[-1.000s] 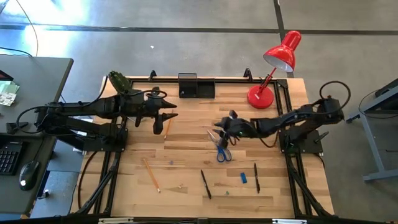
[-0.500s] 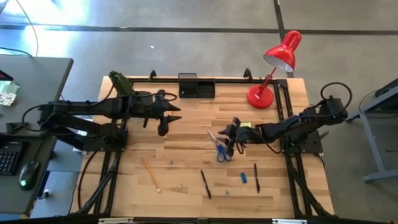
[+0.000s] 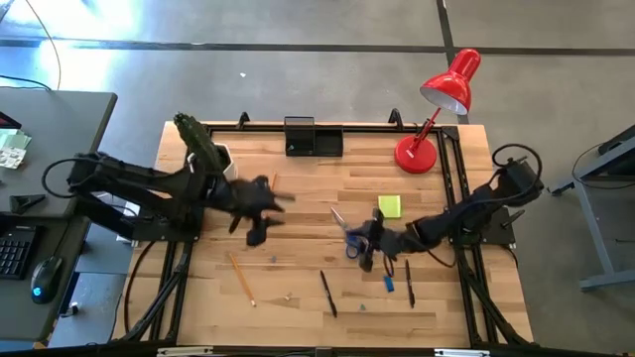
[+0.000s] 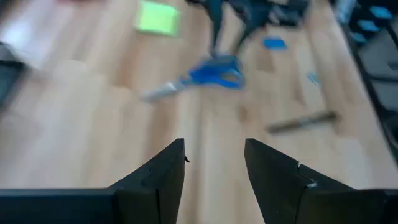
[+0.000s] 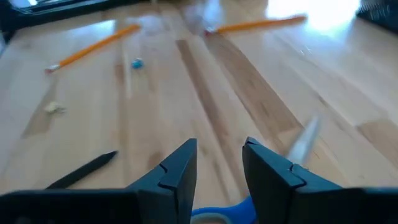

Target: Pick and place office supplies into organizer

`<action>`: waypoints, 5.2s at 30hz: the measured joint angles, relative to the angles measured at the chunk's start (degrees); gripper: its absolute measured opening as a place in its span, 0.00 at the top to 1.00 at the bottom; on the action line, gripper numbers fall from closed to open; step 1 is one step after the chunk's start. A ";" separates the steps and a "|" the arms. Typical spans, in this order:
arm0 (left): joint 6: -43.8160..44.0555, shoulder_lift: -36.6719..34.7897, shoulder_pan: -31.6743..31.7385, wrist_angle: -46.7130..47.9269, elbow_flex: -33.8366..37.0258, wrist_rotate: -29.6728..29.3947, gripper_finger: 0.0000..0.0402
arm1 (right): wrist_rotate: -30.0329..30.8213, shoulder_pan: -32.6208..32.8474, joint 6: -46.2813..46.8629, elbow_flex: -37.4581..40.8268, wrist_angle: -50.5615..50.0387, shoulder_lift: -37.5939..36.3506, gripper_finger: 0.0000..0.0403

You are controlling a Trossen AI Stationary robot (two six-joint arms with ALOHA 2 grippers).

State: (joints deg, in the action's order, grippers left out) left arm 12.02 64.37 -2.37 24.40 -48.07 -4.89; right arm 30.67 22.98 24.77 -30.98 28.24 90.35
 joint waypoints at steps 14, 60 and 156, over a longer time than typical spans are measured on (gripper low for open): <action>14.93 7.26 -15.80 -0.20 0.00 -17.22 0.61 | 1.41 6.32 3.49 -0.02 -1.74 0.02 0.69; 31.95 18.72 -2.72 7.93 3.91 -36.43 0.61 | 23.16 17.80 3.29 -2.45 9.50 13.70 0.69; 39.38 25.50 5.42 -7.73 14.75 -19.59 0.61 | 26.76 21.71 10.05 -2.38 8.03 14.38 0.69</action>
State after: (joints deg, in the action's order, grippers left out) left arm 51.41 89.86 3.05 16.67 -33.33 -24.48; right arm 57.43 44.69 34.82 -33.36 36.27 104.73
